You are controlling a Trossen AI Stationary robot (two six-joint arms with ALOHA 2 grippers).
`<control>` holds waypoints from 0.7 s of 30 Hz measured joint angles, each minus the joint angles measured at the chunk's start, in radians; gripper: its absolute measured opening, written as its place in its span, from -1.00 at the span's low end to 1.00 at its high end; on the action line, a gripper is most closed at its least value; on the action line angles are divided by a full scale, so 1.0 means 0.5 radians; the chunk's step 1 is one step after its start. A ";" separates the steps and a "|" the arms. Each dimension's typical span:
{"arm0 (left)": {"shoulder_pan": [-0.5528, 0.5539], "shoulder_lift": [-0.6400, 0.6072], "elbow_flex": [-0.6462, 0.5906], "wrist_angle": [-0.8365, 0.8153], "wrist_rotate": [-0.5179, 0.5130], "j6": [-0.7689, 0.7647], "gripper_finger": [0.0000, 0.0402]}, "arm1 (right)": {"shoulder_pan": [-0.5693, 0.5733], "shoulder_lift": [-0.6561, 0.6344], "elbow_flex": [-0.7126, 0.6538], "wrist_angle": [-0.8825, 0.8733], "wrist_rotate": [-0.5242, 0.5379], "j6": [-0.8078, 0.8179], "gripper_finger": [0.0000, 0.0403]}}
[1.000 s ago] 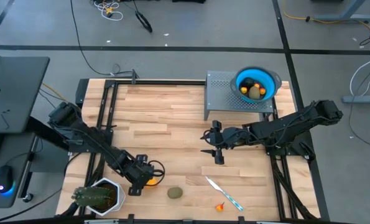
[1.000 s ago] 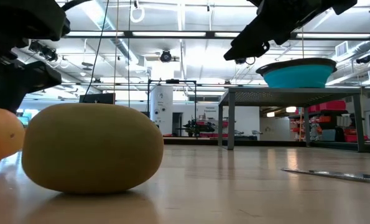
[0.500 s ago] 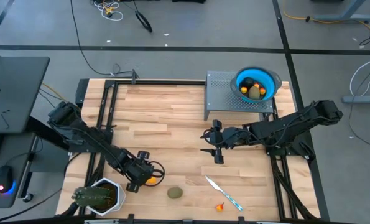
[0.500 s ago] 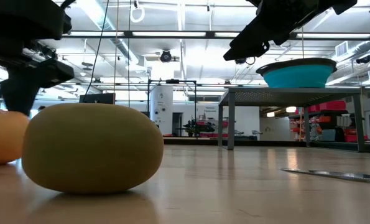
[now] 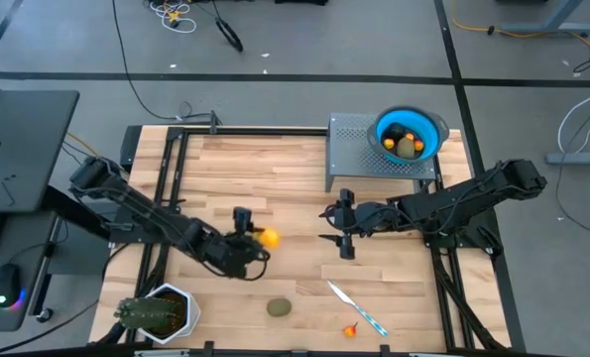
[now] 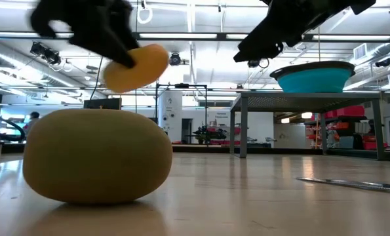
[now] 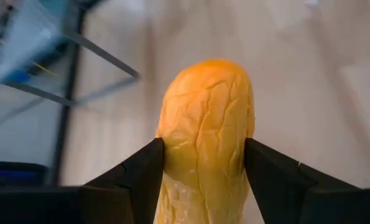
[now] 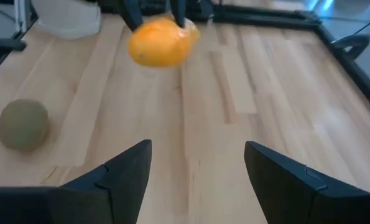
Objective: Pick & Place Fruit
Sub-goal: Put the yellow mango into the blue strainer bowl on the shelf
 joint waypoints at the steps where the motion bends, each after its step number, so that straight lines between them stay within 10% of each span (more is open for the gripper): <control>1: 0.036 0.002 0.000 0.059 -0.031 0.073 0.08 | 0.000 0.000 0.000 0.024 0.022 0.000 0.33; 7: 0.274 0.002 -0.001 0.379 -0.006 0.309 0.08 | 0.000 -0.001 0.000 0.187 0.216 -0.048 0.33; 14: 0.573 0.001 0.000 0.598 0.979 0.188 0.08 | 0.062 -0.001 0.000 0.451 0.210 -0.556 0.33; 21: 0.788 0.001 0.000 0.631 1.193 0.059 0.08 | 0.083 0.012 0.000 0.600 0.103 -0.740 0.33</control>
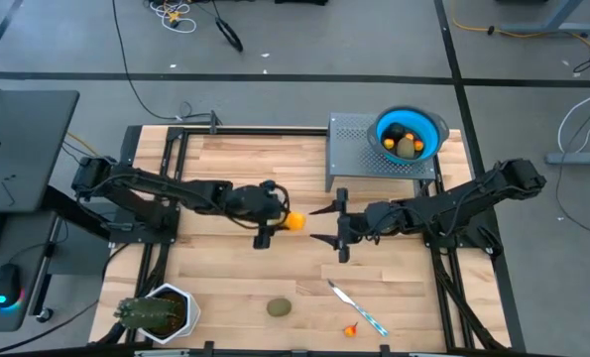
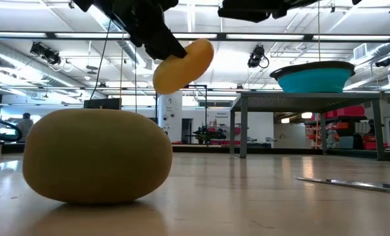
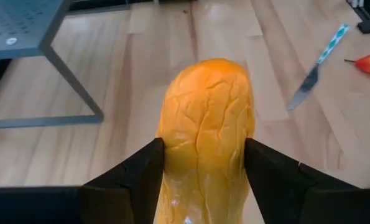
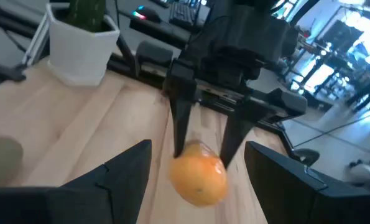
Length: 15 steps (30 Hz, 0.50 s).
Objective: Pick & Place Fruit
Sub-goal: Put the yellow mango into the blue strainer bowl on the shelf
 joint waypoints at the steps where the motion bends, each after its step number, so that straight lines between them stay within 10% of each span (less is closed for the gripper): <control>1: 0.010 0.000 0.000 0.009 0.003 0.023 0.08 | -0.004 0.012 0.000 0.027 -0.007 0.030 0.34; 15: 0.018 -0.003 0.002 0.499 0.313 0.149 0.08 | -0.007 0.094 -0.001 0.453 -0.280 -0.112 0.43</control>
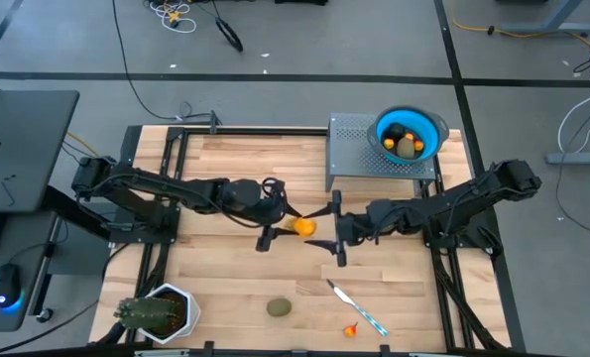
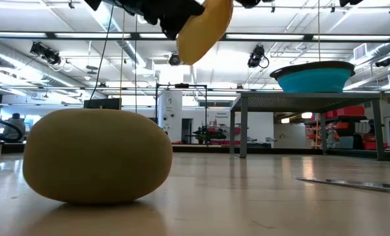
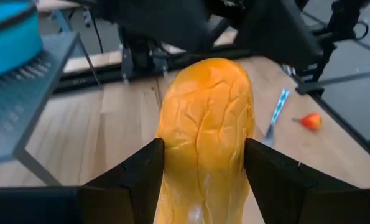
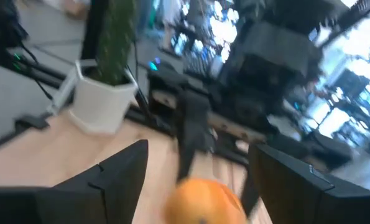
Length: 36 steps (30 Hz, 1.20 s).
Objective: Pick & Place Fruit
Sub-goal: Put the yellow mango into the blue strainer bowl on the shelf
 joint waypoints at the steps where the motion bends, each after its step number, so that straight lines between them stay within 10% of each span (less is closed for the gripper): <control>1: 0.000 0.000 0.000 0.031 0.001 0.000 0.08 | -0.001 0.000 0.000 0.034 -0.045 -0.004 0.43; 36: -0.008 0.163 0.002 0.493 0.333 0.041 0.08 | -0.012 -0.002 0.001 -0.118 -0.149 0.052 0.37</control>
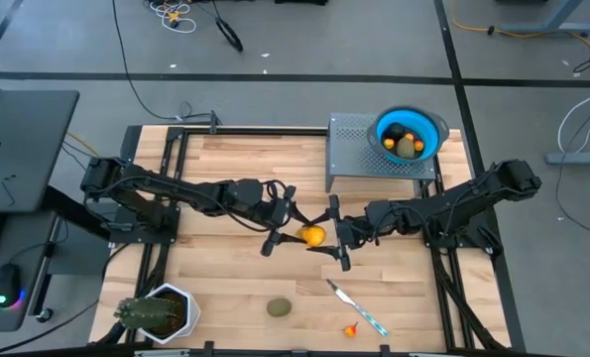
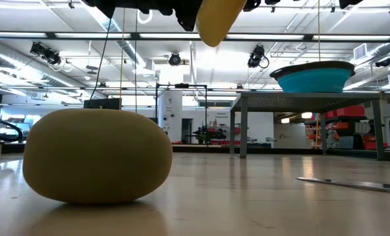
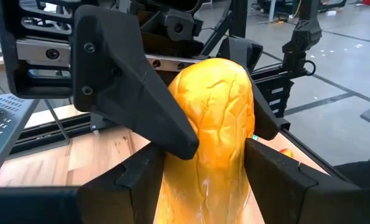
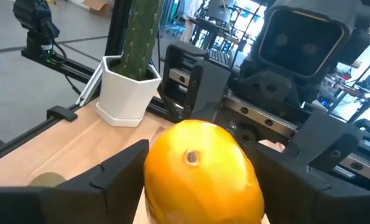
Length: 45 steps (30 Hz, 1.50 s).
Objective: Pick & Place Fruit
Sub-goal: Put the yellow mango into the blue strainer bowl on the shelf
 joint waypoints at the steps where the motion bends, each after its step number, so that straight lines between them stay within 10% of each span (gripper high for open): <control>1: 0.000 0.000 0.000 0.001 0.001 0.000 0.08 | 0.000 0.000 0.000 -0.001 0.000 0.001 0.35; 27: 0.015 -0.059 -0.002 -0.165 -0.216 -0.089 0.31 | 0.005 -0.001 0.000 -0.132 0.051 0.113 0.11; 37: 0.060 -0.429 -0.002 -0.718 -1.015 0.011 0.51 | 0.005 -0.068 -0.001 -0.300 0.573 0.275 0.11; 45: 0.062 -0.380 -0.001 -0.995 -1.121 -0.169 0.49 | -0.001 -0.258 -0.001 -0.263 1.663 0.385 0.11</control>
